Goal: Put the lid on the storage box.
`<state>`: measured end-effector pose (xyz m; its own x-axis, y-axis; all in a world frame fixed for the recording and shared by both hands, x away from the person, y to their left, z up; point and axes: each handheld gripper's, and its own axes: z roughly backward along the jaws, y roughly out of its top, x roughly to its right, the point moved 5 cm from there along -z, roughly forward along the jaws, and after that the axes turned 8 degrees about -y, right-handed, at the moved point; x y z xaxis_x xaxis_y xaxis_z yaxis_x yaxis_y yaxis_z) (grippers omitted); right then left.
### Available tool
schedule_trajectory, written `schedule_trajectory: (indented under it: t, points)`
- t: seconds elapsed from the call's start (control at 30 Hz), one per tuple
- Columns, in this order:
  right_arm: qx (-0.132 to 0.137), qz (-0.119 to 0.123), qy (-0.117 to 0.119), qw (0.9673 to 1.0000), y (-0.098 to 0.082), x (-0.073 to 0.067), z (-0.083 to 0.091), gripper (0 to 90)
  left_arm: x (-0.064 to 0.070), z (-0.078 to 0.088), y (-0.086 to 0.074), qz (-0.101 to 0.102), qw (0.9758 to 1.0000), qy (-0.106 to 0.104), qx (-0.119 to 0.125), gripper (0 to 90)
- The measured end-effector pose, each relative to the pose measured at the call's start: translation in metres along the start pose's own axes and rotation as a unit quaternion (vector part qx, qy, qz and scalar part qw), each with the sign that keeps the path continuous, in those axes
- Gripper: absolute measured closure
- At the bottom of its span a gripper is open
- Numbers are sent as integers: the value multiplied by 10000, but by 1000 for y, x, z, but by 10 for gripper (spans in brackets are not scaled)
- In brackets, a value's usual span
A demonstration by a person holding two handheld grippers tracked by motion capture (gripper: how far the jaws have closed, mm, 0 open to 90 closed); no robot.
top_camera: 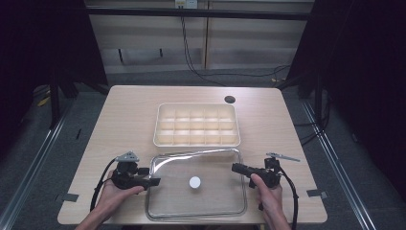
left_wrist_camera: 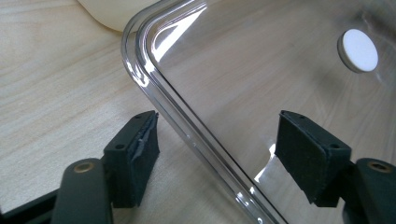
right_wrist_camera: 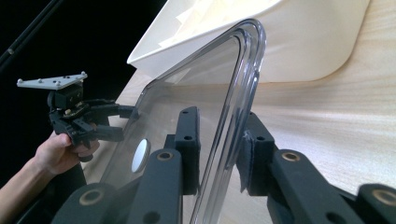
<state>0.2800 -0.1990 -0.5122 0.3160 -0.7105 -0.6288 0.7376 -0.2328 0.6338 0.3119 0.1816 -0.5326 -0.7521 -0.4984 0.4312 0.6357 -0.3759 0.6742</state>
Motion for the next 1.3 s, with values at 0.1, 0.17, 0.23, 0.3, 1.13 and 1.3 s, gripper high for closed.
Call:
schedule_trajectory:
  t: [0.1, 0.17, 0.23, 0.3, 1.13, 1.3]
  points:
    - [12, 58, -2, 10000, 1, -2, 1, 726, -1, -1, 1, 41, 10000, -79, 29, 290]
    - [-6, 79, -1, 10000, 1, -2, 1, 726, -1, -2, 1, 101, 9998, -185, 51, 307]
    - [-16, 100, -2, 9999, 1, -2, 1, 725, -1, -3, 2, 165, 9995, -242, 72, 329]
    - [-12, 105, -11, 9999, 1, -2, 1, 724, -3, -2, 3, 236, 9992, -312, 93, 348]
    - [-105, 540, -537, 9970, 4, -4, 0, 646, 7, 13, 17, 180, 9972, -563, 456, 520]
    - [-81, 588, -580, 9966, 5, -6, 0, 640, 8, 14, 18, 187, 9979, -488, 382, 514]
